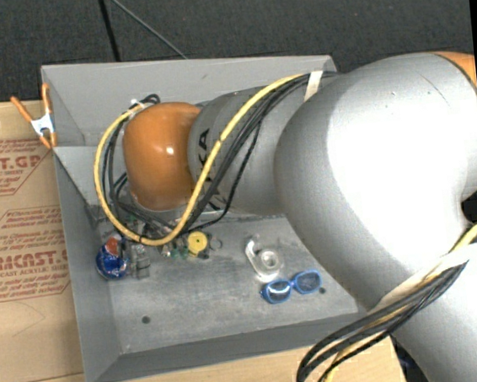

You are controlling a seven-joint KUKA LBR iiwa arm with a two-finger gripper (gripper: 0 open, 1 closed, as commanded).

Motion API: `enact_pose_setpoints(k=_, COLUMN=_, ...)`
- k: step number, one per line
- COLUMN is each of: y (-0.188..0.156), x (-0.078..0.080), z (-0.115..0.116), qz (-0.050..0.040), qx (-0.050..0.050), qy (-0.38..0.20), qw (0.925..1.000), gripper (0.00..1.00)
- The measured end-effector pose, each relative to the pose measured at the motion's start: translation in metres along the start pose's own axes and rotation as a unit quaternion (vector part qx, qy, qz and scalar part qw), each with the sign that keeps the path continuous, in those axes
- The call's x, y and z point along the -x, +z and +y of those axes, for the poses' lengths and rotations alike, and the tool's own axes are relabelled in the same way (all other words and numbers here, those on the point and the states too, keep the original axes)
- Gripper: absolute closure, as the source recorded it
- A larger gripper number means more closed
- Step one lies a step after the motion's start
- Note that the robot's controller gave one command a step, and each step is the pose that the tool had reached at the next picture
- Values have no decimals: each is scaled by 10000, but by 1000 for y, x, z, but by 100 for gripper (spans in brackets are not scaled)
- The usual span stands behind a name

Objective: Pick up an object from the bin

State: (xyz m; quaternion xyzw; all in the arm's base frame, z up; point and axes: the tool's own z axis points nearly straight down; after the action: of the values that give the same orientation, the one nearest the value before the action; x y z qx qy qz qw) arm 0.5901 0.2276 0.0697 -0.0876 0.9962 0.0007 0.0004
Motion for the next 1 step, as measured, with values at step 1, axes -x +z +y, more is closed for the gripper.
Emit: enact_pose_setpoints(k=1, y=0, x=0, z=0, qz=0, qx=3, qy=-1, qw=10000, gripper=0)
